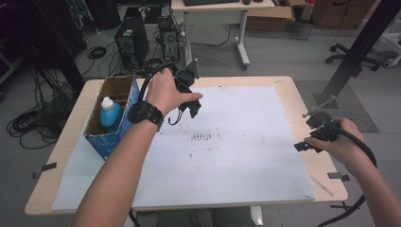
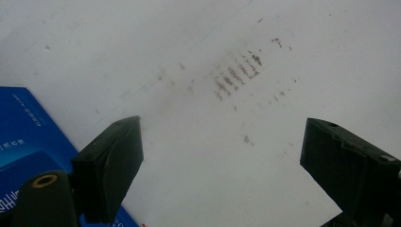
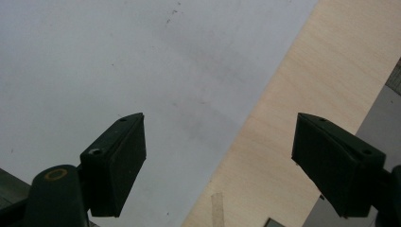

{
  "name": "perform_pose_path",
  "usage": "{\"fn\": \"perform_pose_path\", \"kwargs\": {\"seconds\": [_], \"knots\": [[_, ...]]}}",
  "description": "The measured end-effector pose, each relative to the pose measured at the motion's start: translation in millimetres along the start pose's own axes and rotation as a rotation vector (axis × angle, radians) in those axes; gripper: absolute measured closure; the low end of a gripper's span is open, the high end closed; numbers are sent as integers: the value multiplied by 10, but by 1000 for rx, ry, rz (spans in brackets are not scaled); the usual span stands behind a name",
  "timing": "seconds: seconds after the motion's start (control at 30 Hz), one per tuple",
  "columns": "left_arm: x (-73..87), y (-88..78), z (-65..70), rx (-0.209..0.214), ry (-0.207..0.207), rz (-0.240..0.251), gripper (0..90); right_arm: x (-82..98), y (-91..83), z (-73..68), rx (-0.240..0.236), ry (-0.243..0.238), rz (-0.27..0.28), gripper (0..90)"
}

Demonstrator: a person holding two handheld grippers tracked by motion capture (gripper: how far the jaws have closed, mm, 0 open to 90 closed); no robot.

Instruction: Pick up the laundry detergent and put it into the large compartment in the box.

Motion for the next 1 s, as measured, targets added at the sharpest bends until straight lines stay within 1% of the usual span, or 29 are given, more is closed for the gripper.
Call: {"fn": "perform_pose_path", "kwargs": {"seconds": [0.27, 0.33, 0.37, 0.4, 0.63, 0.7, 0.87, 0.93, 1.0], "knots": [[8, -10, 7, -1, 0, 6, 143, 27, -28, -1, 3, 4, 1, 186], [11, -10, 6, 0, 5, 1, 143, 26, -26, 0, 1, 5, 2, 186], [16, -11, 3, 0, 14, -7, 143, 25, -25, 2, 2, 4, 0, 186], [10, -6, 11, -1, 8, 0, 143, 22, -24, 1, 1, 4, 0, 186], [14, 11, -1, -2, 10, -11, 143, -2, -24, -10, 0, 1, 2, 186], [15, 12, -4, -2, 5, -8, 143, 0, -22, -10, 0, 1, 1, 186], [23, 9, -1, 1, 10, -10, 143, 12, -17, -4, 0, 2, 0, 186], [18, 23, 14, 7, -2, 0, 145, 18, -14, -3, 0, 2, -1, 186], [29, 34, 12, 6, 5, -9, 146, 22, -17, -6, -1, 4, -1, 186]]}}
Point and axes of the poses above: each handheld gripper's, and its own axes: y roughly forward along the jaws, x roughly out of its underside, z roughly to its right, the point moved 9 cm from there along y, roughly forward along the jaws, and after that the axes turned 3 degrees about -z, right-handed, at the moved point
